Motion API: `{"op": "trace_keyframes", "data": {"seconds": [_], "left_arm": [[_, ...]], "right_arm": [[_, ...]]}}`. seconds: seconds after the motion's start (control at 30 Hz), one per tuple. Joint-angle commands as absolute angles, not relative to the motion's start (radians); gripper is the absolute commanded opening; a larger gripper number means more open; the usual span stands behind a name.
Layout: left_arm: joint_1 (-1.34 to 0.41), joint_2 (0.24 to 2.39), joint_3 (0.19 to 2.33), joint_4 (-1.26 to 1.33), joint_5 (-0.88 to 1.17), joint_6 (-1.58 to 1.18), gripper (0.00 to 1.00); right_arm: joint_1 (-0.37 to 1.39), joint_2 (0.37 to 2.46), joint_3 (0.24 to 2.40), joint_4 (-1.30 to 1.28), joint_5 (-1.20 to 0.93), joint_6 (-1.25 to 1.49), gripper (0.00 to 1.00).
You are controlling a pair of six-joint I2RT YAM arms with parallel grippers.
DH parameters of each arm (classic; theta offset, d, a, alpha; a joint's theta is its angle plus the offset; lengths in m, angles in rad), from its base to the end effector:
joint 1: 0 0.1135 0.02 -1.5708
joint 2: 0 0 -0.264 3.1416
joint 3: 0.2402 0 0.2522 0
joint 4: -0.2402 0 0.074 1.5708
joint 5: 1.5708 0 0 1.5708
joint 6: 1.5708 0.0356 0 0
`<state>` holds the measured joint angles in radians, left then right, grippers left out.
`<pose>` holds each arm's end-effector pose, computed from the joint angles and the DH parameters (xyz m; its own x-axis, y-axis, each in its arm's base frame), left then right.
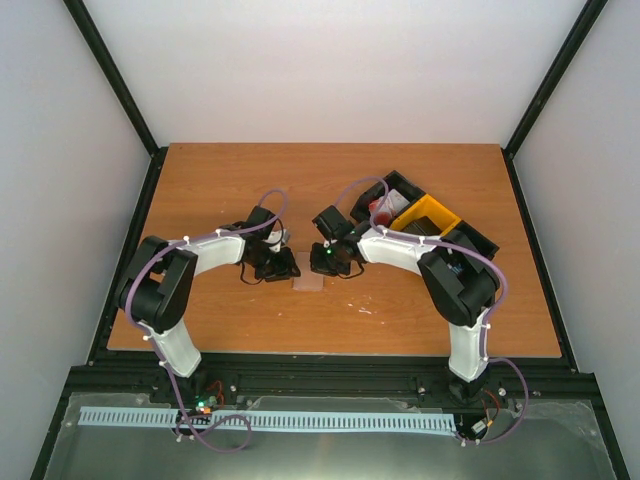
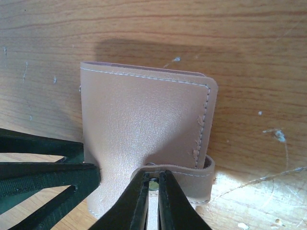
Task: Put the credit cards into the card holder
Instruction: Close the card holder at the center of the board.
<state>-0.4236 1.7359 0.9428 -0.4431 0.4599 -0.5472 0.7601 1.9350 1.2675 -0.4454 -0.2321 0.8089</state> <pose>0.2786 -0.1430 0.1414 -0.9961 -0.0623 -0.0623 -0.0200 0.8485 -0.5289 0.2782 0.2757 0.1582 -0.9872 0.0330 -0.1559 -0.0433 0.8857 0.4623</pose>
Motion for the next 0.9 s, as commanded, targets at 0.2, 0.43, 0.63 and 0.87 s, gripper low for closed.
{"op": "trace_keyframes", "data": {"seconds": [0.2,0.43,0.63,0.87], "left_arm": [[-0.422,1.76,0.937,-0.431,0.48,-0.529,0.32],[-0.422,1.773,0.937,-0.43,0.481,-0.526,0.3],[-0.422,1.779,0.937,-0.433,0.457,-0.531,0.28],[-0.422,1.781,0.932,-0.426,0.447,-0.533,0.27]], "right_arm": [[0.758,2.01,1.33,-0.496,-0.254,0.777,0.06],[0.759,2.053,1.367,-0.542,-0.247,0.772,0.05],[0.759,2.084,1.429,-0.594,-0.236,0.772,0.06],[0.764,2.143,1.509,-0.707,-0.211,0.766,0.07]]}}
